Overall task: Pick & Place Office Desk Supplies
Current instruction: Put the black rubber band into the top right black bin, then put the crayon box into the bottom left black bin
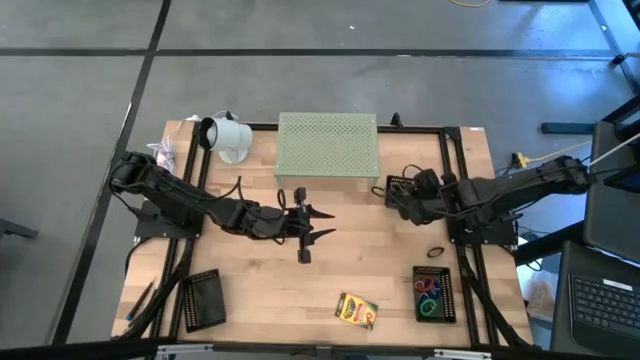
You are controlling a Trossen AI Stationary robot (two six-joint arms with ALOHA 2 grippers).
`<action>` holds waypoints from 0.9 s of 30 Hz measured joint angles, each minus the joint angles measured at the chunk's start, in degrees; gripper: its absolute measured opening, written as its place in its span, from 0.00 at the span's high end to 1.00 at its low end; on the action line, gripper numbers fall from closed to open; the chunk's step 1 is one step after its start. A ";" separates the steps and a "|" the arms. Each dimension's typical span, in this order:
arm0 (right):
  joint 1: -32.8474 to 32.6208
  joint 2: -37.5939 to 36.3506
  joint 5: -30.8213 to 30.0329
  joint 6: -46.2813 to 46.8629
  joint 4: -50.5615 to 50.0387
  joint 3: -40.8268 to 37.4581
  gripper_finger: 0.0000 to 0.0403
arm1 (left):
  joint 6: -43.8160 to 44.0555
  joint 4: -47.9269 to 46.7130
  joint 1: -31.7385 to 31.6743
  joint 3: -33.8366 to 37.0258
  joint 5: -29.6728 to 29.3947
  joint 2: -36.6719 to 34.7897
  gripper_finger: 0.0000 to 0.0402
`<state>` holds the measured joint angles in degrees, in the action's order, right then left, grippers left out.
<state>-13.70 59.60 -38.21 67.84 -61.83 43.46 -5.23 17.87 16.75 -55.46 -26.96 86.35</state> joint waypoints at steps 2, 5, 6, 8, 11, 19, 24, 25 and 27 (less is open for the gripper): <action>0.99 0.07 0.20 0.33 0.18 0.00 0.97 | 0.25 -0.15 0.02 0.00 0.00 0.00 0.66; 2.25 0.39 0.34 0.23 0.22 0.00 0.97 | 2.65 -1.96 0.02 0.00 0.00 0.00 0.66; 2.61 0.37 0.33 -0.12 0.24 0.00 0.96 | 3.62 -2.76 0.02 0.00 0.00 0.00 0.66; 3.17 0.45 0.33 -0.66 0.22 0.00 0.94 | 5.60 -5.49 0.09 0.00 0.00 0.00 0.66; 3.83 0.46 0.30 -0.77 0.25 0.00 0.87 | 9.17 -10.75 0.13 0.00 0.00 0.00 0.66; 4.25 0.46 0.20 -0.79 0.25 0.00 0.63 | 19.30 -29.16 1.70 0.00 3.86 0.00 0.62; 4.25 0.46 0.08 -0.79 0.42 0.00 0.51 | 24.79 -37.33 2.96 0.00 3.58 0.00 0.56; 4.25 0.46 0.08 -0.79 0.74 0.00 0.49 | 26.37 -38.06 3.13 0.00 2.72 0.00 0.54; 4.25 0.46 0.08 -0.81 1.46 0.00 0.47 | 29.36 -39.25 3.15 0.00 0.66 0.51 0.51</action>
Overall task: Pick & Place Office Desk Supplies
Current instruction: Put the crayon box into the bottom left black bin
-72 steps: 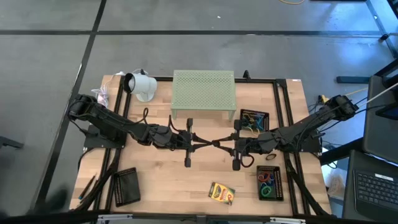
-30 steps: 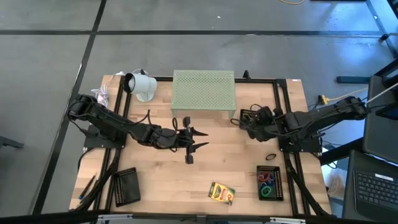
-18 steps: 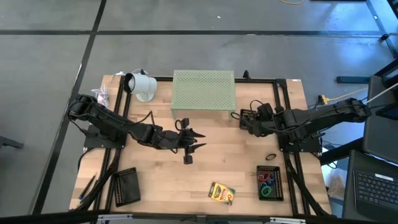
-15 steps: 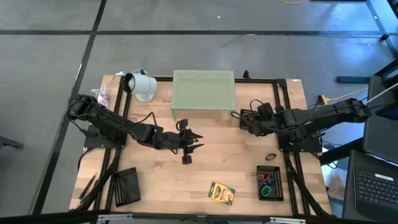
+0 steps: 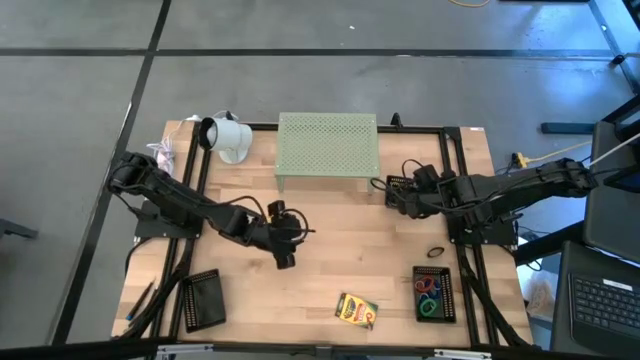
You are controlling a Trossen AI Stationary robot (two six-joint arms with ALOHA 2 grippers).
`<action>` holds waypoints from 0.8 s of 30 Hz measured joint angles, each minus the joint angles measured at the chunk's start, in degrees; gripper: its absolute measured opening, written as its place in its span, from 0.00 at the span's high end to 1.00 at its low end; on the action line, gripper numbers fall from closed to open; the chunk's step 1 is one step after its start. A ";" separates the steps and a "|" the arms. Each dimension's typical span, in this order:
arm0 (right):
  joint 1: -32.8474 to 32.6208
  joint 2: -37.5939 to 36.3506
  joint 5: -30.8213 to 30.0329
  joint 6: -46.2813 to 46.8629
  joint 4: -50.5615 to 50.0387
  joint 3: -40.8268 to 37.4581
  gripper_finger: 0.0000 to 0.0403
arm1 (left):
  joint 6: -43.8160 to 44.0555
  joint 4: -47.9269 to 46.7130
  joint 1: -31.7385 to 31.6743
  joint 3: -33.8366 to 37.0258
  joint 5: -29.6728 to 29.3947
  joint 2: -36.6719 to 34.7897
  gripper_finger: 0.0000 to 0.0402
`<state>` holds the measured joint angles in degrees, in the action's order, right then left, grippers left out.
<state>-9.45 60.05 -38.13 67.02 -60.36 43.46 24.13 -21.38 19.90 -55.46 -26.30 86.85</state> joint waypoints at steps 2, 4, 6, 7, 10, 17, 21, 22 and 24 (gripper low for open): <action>0.00 0.00 0.00 -0.02 0.81 0.00 0.45 | 1.84 -1.93 0.22 0.00 -1.58 1.11 0.48; 0.00 0.00 0.00 -0.04 1.38 0.00 0.45 | 2.15 -2.63 0.42 0.00 -3.36 2.57 0.45; -0.01 0.00 0.01 -0.14 1.38 0.00 0.45 | 2.15 -3.13 1.00 0.00 -5.06 4.31 0.43; 0.00 0.00 0.00 -0.18 1.40 0.00 0.45 | 2.15 -2.97 1.37 0.00 -5.47 5.23 0.43; 0.00 0.00 0.00 -0.20 1.38 0.00 0.46 | 2.41 -2.89 2.87 0.00 -6.19 7.70 0.42; 0.00 0.01 -0.02 -0.37 1.38 0.00 0.49 | 6.93 -4.66 6.79 0.00 -10.58 11.72 0.41; 0.00 0.02 -1.44 -0.37 1.40 0.00 0.49 | 11.86 -9.58 8.95 0.00 -16.04 12.93 0.41; 0.00 0.02 -1.49 -0.37 1.39 0.00 0.49 | 13.33 -10.66 9.38 0.00 -16.85 13.31 0.41; 0.00 0.02 -1.51 -0.38 1.40 0.00 0.49 | 16.46 -12.00 9.83 0.00 -17.42 14.49 0.41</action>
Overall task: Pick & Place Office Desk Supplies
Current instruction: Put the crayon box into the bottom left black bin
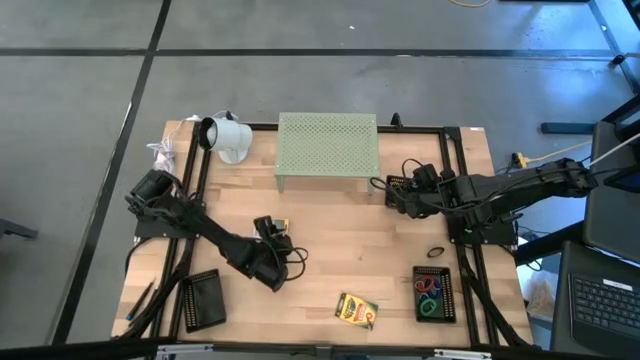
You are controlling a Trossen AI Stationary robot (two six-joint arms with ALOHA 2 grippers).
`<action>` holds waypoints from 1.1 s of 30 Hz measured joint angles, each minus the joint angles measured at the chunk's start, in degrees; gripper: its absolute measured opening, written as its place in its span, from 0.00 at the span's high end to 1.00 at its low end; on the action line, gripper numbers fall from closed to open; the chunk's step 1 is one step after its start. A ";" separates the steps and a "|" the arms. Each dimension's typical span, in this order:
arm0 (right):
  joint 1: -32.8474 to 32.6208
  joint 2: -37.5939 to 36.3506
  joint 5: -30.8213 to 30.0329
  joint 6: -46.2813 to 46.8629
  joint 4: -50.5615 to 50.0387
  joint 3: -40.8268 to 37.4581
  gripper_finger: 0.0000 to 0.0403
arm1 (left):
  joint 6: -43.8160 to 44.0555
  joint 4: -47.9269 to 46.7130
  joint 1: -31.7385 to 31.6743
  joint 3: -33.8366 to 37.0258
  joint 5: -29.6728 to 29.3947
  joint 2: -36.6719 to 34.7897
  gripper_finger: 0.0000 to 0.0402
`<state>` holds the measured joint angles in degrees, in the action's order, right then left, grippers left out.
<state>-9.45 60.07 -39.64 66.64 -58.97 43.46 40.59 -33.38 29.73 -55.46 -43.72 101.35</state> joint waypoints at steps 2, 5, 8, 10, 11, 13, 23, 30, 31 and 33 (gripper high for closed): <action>0.00 0.00 -0.26 -0.06 0.01 0.00 0.49 | 1.97 0.41 0.23 0.00 -0.08 1.23 0.41; 0.00 0.00 -0.61 -0.19 0.03 0.00 0.49 | 3.69 0.67 0.19 0.00 -0.44 3.60 0.41; -0.01 0.00 -0.63 -0.19 0.05 0.00 0.49 | 3.88 0.56 0.13 0.00 -3.20 5.93 0.41; 0.00 0.00 -0.61 -0.19 0.09 0.00 0.49 | 4.13 0.60 -0.04 0.00 -5.80 7.51 0.41; 0.00 0.00 -0.60 -0.19 0.10 0.00 0.49 | 4.51 0.58 -0.17 0.00 -6.80 8.03 0.41; 0.00 0.00 -0.58 -0.19 0.19 0.00 0.49 | 5.53 0.46 -0.75 -0.11 -8.19 9.03 0.42; 0.00 0.00 -0.40 -0.17 0.25 0.00 0.49 | 14.15 -0.66 -2.77 -0.22 -4.65 10.12 0.75; 0.00 0.00 -0.42 -0.14 0.25 0.00 0.49 | 14.17 -1.14 -2.82 -0.13 -2.61 9.70 0.98; 0.00 0.00 -0.42 -0.14 0.26 0.00 0.49 | 14.15 -1.22 -2.84 -0.28 -2.40 9.40 0.99; -0.01 0.01 -0.42 -0.12 0.31 0.00 0.49 | 13.35 -1.93 -2.84 -0.65 -1.64 8.61 0.99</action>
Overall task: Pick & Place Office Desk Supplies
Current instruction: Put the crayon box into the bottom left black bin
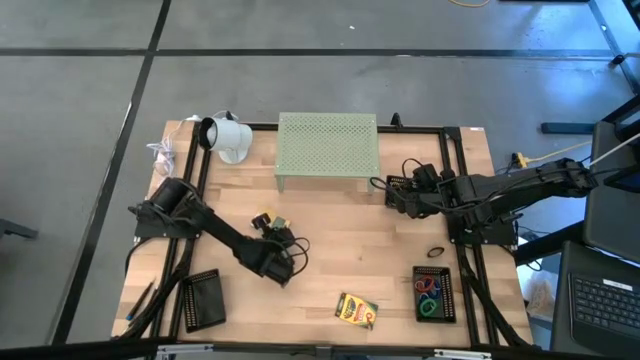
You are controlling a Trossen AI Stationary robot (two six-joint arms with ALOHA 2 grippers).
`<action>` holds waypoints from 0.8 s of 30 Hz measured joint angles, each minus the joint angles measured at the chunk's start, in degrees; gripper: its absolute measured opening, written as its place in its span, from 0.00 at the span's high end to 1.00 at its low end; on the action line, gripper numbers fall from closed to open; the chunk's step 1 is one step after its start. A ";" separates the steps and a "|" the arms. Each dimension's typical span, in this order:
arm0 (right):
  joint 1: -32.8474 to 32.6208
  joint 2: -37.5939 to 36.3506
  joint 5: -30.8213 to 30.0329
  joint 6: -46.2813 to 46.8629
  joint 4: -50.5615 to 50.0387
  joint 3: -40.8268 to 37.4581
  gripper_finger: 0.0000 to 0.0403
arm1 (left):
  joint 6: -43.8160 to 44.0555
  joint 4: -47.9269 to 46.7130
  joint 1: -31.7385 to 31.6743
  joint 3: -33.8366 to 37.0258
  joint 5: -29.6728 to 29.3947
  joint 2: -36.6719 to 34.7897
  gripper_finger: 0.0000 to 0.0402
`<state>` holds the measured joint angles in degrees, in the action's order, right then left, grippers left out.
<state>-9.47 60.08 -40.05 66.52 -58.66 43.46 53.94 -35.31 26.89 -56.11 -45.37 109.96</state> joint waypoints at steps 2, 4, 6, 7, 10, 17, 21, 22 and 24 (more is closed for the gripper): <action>0.01 0.00 0.00 0.00 0.30 0.00 0.49 | -2.28 -0.39 -0.03 -0.55 0.58 -1.44 1.00; 0.01 0.01 0.00 0.02 0.66 0.00 0.49 | -4.55 0.20 0.00 -1.47 0.49 -3.38 0.99; 0.01 0.01 0.00 0.02 1.04 0.01 0.49 | -6.31 0.11 0.04 -1.73 0.03 -5.73 1.00; 0.01 0.01 0.00 0.02 1.18 0.02 0.49 | -6.92 0.13 0.04 -1.73 -0.11 -6.82 1.00; 0.01 0.01 0.00 0.04 1.24 0.02 0.49 | -8.12 0.05 0.26 -1.75 -1.30 -10.98 1.00; -0.01 0.01 -0.45 0.06 1.25 0.02 0.49 | -12.31 0.83 3.15 -1.80 -7.55 -19.97 1.00; 0.01 0.01 -1.49 0.11 1.32 0.02 0.49 | -13.88 1.33 5.75 -1.82 -11.44 -24.58 1.00; 0.01 0.01 -1.53 0.11 1.36 0.02 0.49 | -14.37 1.61 6.42 -1.82 -12.38 -25.61 1.00; -0.01 0.01 -1.57 0.11 1.49 0.02 0.49 | -15.30 2.10 7.94 -1.82 -14.01 -27.51 1.00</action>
<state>-9.47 60.10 -41.63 66.63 -57.17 43.48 38.64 -33.20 34.83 -57.93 -59.37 82.45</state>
